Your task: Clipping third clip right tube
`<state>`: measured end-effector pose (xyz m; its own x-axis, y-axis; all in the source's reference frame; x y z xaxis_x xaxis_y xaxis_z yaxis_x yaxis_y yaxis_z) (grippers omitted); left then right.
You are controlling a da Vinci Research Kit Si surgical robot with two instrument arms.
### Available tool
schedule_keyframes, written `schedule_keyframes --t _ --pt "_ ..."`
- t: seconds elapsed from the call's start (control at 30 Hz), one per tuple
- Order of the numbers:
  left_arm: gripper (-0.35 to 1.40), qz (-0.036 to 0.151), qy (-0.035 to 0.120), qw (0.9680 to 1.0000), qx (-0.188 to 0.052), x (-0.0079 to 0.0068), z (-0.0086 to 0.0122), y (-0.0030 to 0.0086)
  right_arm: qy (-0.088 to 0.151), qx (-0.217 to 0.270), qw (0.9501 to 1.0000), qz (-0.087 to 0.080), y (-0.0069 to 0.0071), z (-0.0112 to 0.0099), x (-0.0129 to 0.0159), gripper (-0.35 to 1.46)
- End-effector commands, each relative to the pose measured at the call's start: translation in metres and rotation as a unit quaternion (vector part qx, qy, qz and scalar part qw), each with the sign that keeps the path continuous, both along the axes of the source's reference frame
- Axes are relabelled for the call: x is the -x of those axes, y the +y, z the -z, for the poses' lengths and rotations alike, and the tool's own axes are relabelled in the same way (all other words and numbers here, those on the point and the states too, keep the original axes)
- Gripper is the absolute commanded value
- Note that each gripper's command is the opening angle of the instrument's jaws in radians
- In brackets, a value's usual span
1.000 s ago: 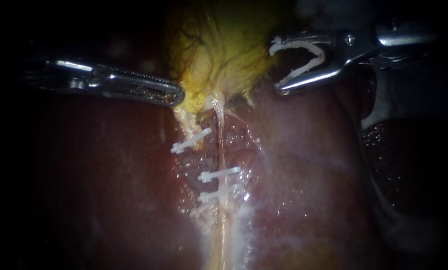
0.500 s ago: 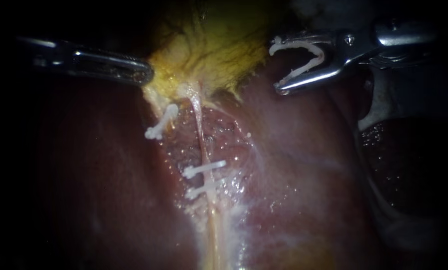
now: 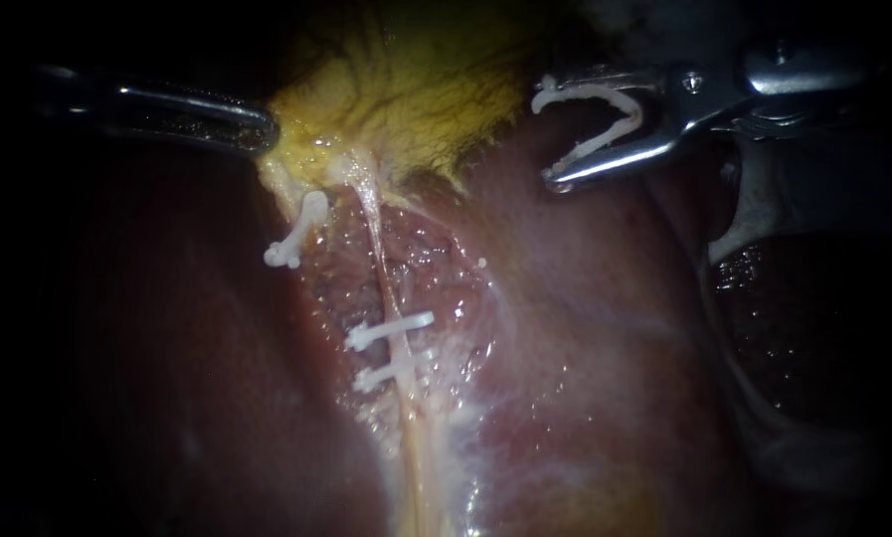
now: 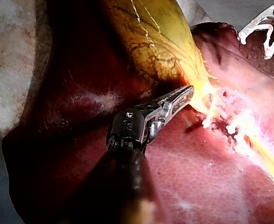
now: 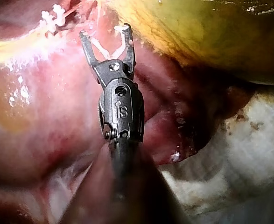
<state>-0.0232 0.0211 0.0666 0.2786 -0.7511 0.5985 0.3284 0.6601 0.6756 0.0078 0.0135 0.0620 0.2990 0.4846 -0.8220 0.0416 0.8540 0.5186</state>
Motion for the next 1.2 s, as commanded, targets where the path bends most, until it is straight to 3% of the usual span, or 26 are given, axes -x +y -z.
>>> schedule_keyframes --t 0.03,0.3,0.83,1.03,1.2 --pt "-0.35 -0.001 0.001 1.0000 0.002 0.0000 0.0001 0.0000 0.004 -0.011 0.9999 0.004 -0.0003 0.0001 -0.0003 0.57" --pt "-0.35 0.002 -0.001 1.0000 0.002 0.0001 0.0007 -0.0001 0.021 -0.089 0.9953 0.032 -0.0027 0.0001 -0.0037 0.54" --pt "-0.35 0.003 -0.001 1.0000 0.005 0.0004 0.0012 -0.0004 0.022 -0.175 0.9815 0.074 -0.0086 -0.0061 -0.0083 0.53" --pt "-0.35 0.004 -0.001 1.0000 0.005 0.0005 0.0014 -0.0005 0.020 -0.188 0.9788 0.080 -0.0097 -0.0077 -0.0092 0.53" --pt "-0.35 0.005 0.000 1.0000 0.005 0.0006 0.0015 -0.0006 0.020 -0.194 0.9778 0.076 -0.0095 -0.0088 -0.0095 0.53"
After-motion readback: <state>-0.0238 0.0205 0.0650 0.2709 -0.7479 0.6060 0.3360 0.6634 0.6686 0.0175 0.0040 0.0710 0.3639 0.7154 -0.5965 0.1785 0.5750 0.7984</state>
